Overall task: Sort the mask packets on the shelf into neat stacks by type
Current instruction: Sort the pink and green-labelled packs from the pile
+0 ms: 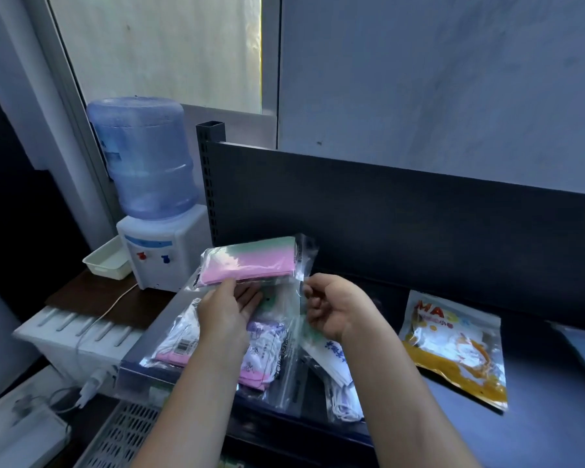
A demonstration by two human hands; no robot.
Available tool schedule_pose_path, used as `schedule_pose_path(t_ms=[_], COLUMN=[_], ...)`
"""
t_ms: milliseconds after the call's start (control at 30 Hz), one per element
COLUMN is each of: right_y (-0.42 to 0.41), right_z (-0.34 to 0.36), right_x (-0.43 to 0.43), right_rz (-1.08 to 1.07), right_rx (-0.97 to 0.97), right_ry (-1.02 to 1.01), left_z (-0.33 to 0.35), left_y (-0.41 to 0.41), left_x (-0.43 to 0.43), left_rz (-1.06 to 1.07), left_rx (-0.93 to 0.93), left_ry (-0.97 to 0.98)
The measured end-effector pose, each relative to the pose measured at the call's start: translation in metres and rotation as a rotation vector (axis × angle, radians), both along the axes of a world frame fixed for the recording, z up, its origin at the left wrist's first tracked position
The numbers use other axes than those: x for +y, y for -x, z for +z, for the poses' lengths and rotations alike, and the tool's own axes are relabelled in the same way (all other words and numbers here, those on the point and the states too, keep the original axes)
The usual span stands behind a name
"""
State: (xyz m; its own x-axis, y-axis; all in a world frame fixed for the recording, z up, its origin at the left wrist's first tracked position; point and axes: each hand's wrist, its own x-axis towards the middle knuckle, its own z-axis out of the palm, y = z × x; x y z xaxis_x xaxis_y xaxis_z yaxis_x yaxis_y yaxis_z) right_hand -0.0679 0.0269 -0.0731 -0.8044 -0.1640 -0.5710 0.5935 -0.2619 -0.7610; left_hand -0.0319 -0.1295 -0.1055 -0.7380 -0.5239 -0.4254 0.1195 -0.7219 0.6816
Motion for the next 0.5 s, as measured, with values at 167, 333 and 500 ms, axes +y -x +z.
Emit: schedule_pose_path(t_ms=[167,333,500], right_y=[-0.004,-0.009,-0.007], right_z=[-0.001,0.002,0.009], right_x=[0.0,0.013,0.054], right_rz=[-0.004,-0.119,-0.304], right_rx=[0.327,0.411,0.416], right_ry=[-0.303,-0.231,-0.032], left_z=[-0.008,-0.004,0.01], left_y=[0.0,-0.003,-0.009], left_x=[-0.001,0.005,0.009], left_rz=[0.0,-0.076,-0.113], left_rx=[0.107,0.249,0.352], left_ry=[-0.068,-0.138,-0.071])
